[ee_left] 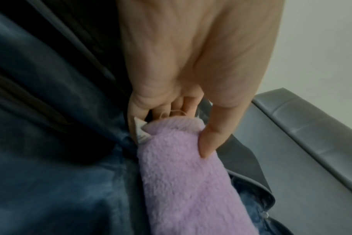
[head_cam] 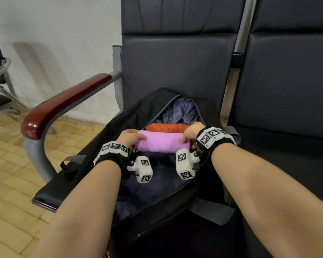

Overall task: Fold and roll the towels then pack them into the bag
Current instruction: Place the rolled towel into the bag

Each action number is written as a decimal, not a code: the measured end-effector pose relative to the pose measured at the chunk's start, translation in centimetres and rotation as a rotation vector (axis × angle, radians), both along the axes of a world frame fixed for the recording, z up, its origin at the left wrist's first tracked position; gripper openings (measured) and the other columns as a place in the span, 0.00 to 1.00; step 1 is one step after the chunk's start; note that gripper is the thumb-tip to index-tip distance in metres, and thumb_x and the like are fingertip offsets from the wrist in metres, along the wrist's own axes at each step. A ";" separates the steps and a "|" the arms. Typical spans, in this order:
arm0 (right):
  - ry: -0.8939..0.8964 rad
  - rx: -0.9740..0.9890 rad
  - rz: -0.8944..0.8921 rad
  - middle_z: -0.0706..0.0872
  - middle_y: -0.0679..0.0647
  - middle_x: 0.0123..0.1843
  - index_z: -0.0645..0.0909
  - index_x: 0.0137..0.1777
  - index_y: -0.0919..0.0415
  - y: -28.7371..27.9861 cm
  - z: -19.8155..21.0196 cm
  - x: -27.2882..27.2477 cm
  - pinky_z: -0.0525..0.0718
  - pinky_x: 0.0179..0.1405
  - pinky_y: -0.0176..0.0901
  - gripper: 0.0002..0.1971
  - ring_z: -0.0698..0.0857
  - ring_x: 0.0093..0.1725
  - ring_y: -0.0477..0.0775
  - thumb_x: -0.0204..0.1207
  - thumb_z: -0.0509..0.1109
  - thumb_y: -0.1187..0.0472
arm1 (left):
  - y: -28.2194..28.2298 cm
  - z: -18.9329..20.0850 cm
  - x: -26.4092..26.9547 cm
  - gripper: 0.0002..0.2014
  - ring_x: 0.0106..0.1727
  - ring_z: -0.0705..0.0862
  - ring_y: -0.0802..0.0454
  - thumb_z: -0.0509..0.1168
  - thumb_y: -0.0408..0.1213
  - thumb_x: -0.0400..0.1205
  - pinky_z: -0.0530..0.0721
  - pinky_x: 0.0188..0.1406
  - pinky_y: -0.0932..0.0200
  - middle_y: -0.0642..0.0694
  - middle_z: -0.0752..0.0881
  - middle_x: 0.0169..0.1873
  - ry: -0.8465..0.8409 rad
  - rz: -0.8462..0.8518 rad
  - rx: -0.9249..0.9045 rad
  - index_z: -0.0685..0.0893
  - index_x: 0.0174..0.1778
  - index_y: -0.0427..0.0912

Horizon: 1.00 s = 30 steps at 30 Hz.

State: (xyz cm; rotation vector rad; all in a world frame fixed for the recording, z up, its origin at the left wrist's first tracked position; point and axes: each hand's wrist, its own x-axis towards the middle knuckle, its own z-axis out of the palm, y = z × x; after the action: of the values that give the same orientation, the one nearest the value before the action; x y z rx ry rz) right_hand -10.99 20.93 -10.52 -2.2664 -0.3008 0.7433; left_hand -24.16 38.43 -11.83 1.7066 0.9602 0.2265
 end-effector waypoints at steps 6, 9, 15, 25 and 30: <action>-0.206 -0.268 -0.059 0.85 0.59 0.65 0.76 0.71 0.73 0.6 -0.8 0.6 0.82 0.52 0.43 0.36 0.85 0.59 0.52 0.67 0.82 0.55 | 0.0 -2.2 2.2 0.15 0.44 0.81 0.46 0.73 0.30 0.73 0.81 0.40 0.62 0.41 0.84 0.48 0.032 -0.081 0.069 0.84 0.56 0.39; -0.185 -0.291 -0.032 0.85 0.60 0.64 0.76 0.70 0.71 0.8 -1.5 1.1 0.82 0.46 0.36 0.37 0.85 0.61 0.55 0.64 0.84 0.55 | 0.2 -2.9 2.7 0.12 0.47 0.80 0.46 0.71 0.29 0.71 0.79 0.44 0.58 0.44 0.82 0.45 0.058 -0.049 0.068 0.83 0.48 0.42; -0.268 -0.366 0.010 0.87 0.55 0.39 0.87 0.56 0.64 1.4 -1.9 1.5 0.87 0.46 0.41 0.25 0.85 0.34 0.51 0.61 0.85 0.54 | 1.0 -5.0 3.7 0.10 0.48 0.81 0.43 0.70 0.27 0.68 0.82 0.48 0.52 0.43 0.82 0.42 0.015 0.017 0.020 0.78 0.36 0.46; -0.365 -0.418 0.035 0.88 0.56 0.59 0.83 0.63 0.67 1.6 -3.2 2.2 0.83 0.54 0.42 0.31 0.87 0.59 0.54 0.62 0.85 0.53 | 1.4 -6.5 5.1 0.17 0.50 0.77 0.48 0.68 0.27 0.75 0.75 0.51 0.63 0.42 0.78 0.50 -0.013 -0.047 0.181 0.80 0.60 0.36; -0.311 -0.413 0.083 0.90 0.56 0.55 0.85 0.60 0.66 1.5 -3.2 2.6 0.86 0.57 0.45 0.28 0.89 0.54 0.54 0.61 0.86 0.53 | 1.2 -5.4 5.1 0.18 0.50 0.78 0.50 0.69 0.27 0.76 0.74 0.49 0.66 0.40 0.81 0.51 -0.020 -0.040 0.260 0.81 0.63 0.34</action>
State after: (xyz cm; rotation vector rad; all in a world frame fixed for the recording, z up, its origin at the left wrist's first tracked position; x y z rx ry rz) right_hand -8.41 22.47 -13.72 -2.7828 -0.4202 0.5265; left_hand -19.02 39.60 -17.25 1.9544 0.9109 0.3538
